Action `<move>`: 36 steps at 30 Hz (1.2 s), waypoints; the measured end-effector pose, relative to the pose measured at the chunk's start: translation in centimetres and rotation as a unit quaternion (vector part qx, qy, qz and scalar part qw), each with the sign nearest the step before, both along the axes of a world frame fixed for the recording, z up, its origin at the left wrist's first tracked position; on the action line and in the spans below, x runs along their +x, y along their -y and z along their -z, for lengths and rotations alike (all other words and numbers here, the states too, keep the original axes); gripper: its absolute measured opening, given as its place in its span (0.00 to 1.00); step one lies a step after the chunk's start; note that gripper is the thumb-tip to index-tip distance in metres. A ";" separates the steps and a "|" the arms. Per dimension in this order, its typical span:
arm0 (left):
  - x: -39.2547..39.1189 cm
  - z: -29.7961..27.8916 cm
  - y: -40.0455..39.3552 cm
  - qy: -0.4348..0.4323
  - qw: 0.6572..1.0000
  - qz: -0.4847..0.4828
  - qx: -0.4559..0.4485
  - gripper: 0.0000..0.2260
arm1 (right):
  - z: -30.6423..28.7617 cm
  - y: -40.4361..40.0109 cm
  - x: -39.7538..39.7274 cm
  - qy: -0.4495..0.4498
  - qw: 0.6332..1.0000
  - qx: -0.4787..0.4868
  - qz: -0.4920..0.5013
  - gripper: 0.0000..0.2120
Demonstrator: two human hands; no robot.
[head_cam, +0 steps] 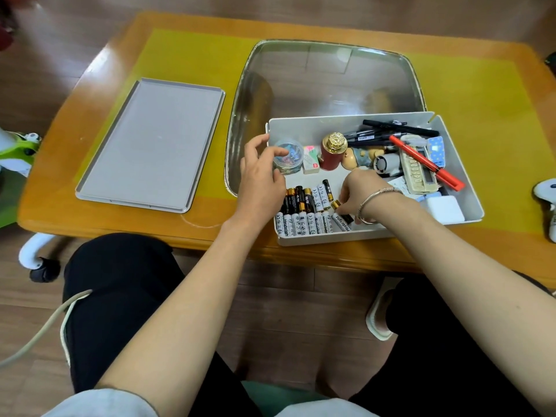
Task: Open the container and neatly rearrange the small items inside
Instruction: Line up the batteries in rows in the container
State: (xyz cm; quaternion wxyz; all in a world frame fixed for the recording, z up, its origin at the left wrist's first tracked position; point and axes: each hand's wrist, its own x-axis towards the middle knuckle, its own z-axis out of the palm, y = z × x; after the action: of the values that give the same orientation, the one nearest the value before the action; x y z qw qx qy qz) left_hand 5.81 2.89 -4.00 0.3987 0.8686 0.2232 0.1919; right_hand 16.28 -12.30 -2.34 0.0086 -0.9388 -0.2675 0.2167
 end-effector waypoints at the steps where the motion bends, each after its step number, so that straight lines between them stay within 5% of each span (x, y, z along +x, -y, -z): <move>1: 0.0 0.0 0.0 0.001 1.000 0.000 -0.004 0.14 | 0.1 -0.1 -0.2 -0.007 1.000 -0.007 -0.001 0.08; 5: -0.1 -0.1 0.0 0.000 1.000 0.000 -0.013 0.14 | 0.3 -0.5 -0.1 -0.010 1.000 -0.004 0.009 0.12; 11: -0.1 0.0 0.1 0.003 1.000 -0.009 -0.015 0.14 | 0.3 -1.8 0.5 -0.034 0.980 0.178 0.080 0.07; 18: -0.1 0.1 0.1 0.000 1.000 -0.004 -0.019 0.13 | 1.1 -2.8 0.6 -0.089 0.981 0.155 0.074 0.16; 26: -0.1 0.2 0.1 0.005 1.000 -0.005 -0.027 0.13 | 1.5 -1.9 0.8 0.011 0.994 0.085 0.071 0.24; 36: 0.0 0.3 0.1 0.007 1.000 -0.006 -0.027 0.12 | 0.7 -1.0 0.9 -0.026 0.993 0.096 0.058 0.17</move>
State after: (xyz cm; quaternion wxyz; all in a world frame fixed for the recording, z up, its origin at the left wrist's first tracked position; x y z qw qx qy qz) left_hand 5.82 2.81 -4.29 0.4228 0.8545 0.2307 0.1945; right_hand 17.17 -11.34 -3.04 0.1183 -0.9417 -0.2317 0.2132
